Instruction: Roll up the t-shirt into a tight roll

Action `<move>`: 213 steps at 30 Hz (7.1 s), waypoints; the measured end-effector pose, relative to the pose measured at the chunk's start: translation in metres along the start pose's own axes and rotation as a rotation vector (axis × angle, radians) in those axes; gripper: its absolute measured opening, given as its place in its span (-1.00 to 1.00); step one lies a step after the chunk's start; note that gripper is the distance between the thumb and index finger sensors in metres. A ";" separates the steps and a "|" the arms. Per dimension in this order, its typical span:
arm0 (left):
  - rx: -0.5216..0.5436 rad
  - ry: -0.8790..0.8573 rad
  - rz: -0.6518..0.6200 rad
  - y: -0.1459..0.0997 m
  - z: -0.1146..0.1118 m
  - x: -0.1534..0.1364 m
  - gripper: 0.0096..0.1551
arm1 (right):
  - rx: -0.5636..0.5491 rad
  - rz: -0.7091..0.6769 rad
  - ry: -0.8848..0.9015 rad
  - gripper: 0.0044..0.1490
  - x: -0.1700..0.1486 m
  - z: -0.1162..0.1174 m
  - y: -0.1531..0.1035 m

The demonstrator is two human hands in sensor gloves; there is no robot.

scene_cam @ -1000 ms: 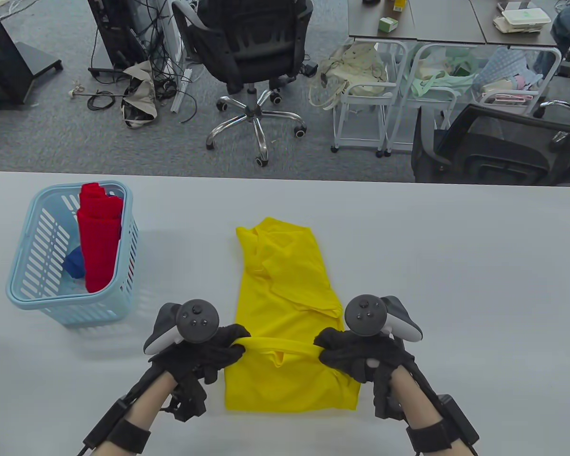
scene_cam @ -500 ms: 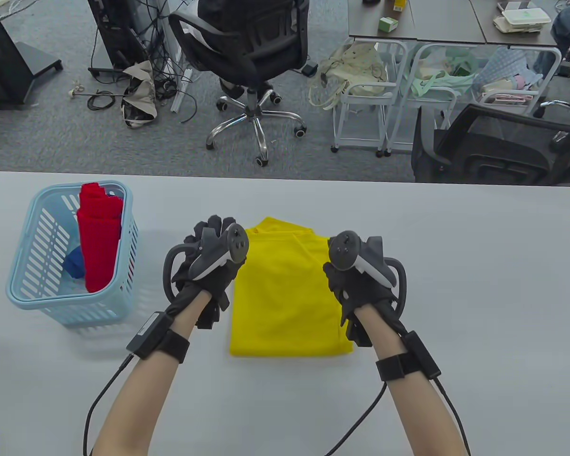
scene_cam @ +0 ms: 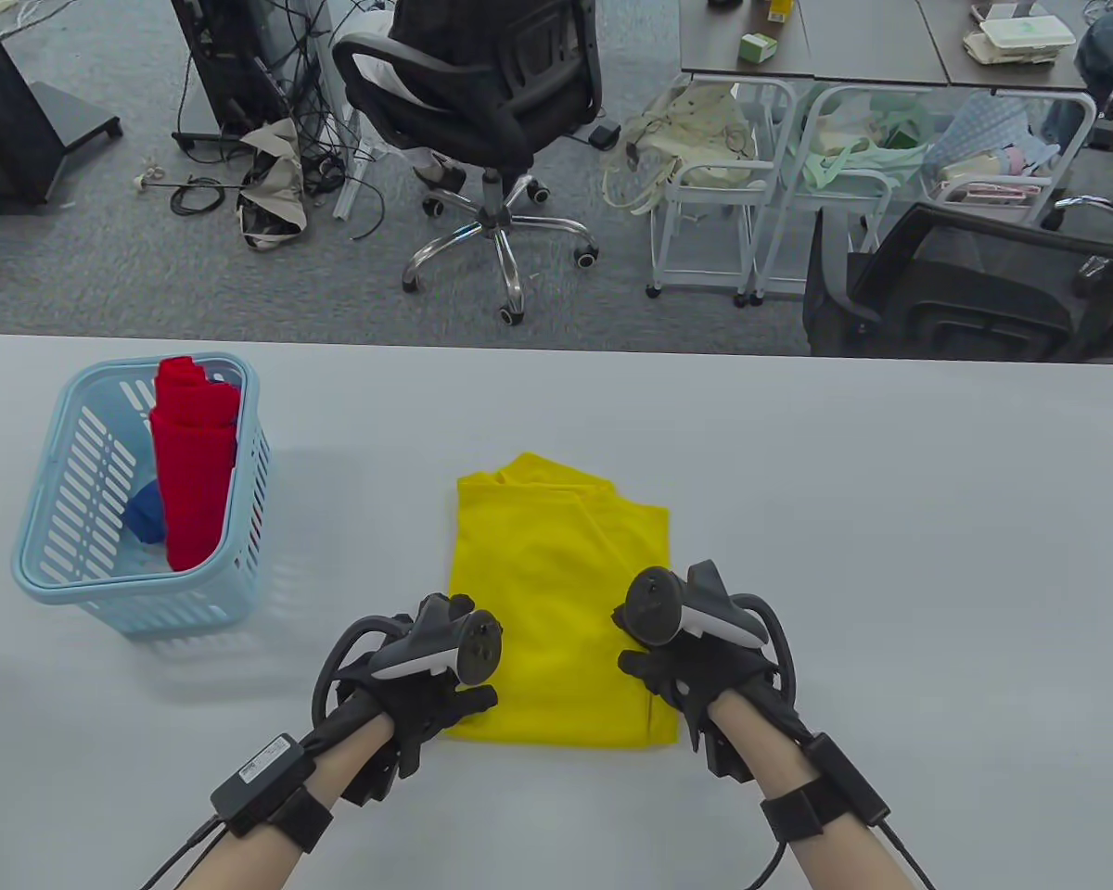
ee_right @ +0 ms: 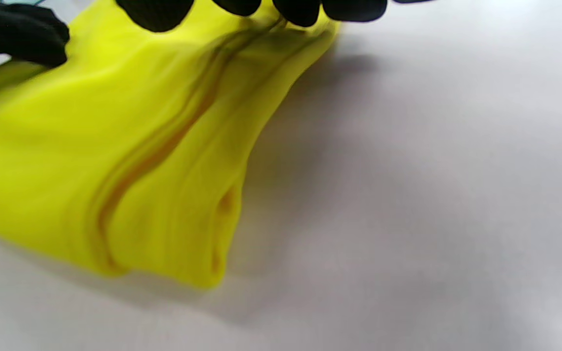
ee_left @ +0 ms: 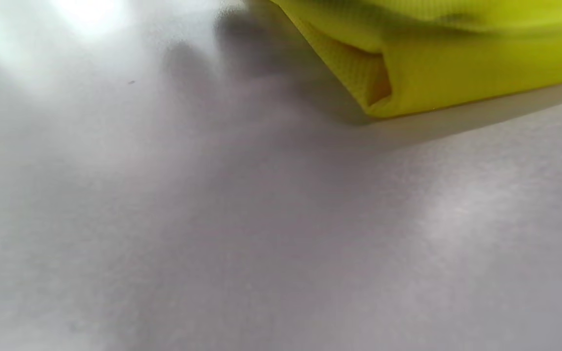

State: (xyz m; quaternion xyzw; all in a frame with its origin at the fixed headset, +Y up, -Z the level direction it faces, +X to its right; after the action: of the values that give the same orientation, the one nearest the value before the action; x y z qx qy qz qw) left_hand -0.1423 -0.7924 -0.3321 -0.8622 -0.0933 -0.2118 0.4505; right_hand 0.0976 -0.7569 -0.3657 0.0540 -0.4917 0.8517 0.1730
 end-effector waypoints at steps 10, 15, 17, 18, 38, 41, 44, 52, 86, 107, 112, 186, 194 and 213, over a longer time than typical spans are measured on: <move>-0.079 -0.016 0.002 0.011 -0.028 0.001 -0.02 | -0.078 0.247 -0.029 -0.24 -0.008 -0.034 0.064; -0.081 -0.035 -0.004 0.011 -0.028 0.001 -0.02 | -0.213 0.269 -0.253 -0.49 0.019 -0.037 0.065; -0.082 -0.041 -0.008 0.011 -0.029 0.001 -0.02 | -0.282 0.237 -0.370 -0.54 0.035 -0.040 0.056; -0.083 -0.045 -0.010 0.011 -0.029 0.001 -0.02 | -0.293 0.184 -0.412 -0.55 0.047 -0.038 0.050; -0.089 -0.065 -0.018 0.012 -0.030 0.000 -0.03 | -0.104 -0.018 -0.136 -0.10 0.060 -0.023 0.080; -0.089 -0.066 -0.018 0.012 -0.030 0.000 -0.02 | -0.115 -0.005 -0.187 -0.33 0.071 -0.026 0.091; -0.089 -0.065 -0.017 0.012 -0.030 0.000 -0.03 | -0.161 0.014 -0.225 -0.52 0.071 -0.036 0.092; -0.089 -0.068 -0.017 0.012 -0.030 0.000 -0.03 | -0.366 0.489 -0.217 -0.43 -0.009 -0.101 0.071; -0.086 -0.072 -0.030 0.012 -0.030 -0.002 -0.03 | 0.157 -0.080 -0.207 -0.13 0.036 0.051 -0.019; 0.302 0.149 -0.161 -0.040 -0.002 0.037 -0.20 | -0.118 -0.054 -0.406 0.01 0.043 0.042 -0.064; 0.332 0.160 -0.189 -0.052 -0.001 0.046 -0.16 | -0.124 -0.133 -0.395 -0.16 0.052 0.043 -0.078; 0.460 0.299 -0.094 -0.037 0.007 0.036 -0.41 | -0.177 -0.048 -0.412 -0.37 0.046 0.049 -0.040; 0.245 -0.408 -0.261 -0.041 0.002 -0.003 -0.47 | -0.094 -0.188 0.018 -0.40 0.025 0.039 -0.052; 0.416 0.076 -0.218 -0.055 0.008 0.052 -0.30 | -0.103 0.011 -0.044 -0.07 0.016 0.046 -0.046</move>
State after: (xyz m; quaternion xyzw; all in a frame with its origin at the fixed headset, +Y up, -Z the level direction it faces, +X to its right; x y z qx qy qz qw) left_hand -0.1132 -0.7557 -0.2725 -0.7269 -0.2105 -0.2679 0.5962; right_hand 0.0949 -0.7716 -0.3004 0.0608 -0.5388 0.8248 0.1600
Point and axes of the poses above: the tracker on the back of each hand, its own x axis roughly to the thumb side, its own y axis roughly from the wrist to the fingertips, z = x × y, the point moved 4 cm from there along y, roughly from the wrist to the fingertips, and after that the axes turned 5 degrees about -z, right-handed, at the moved point
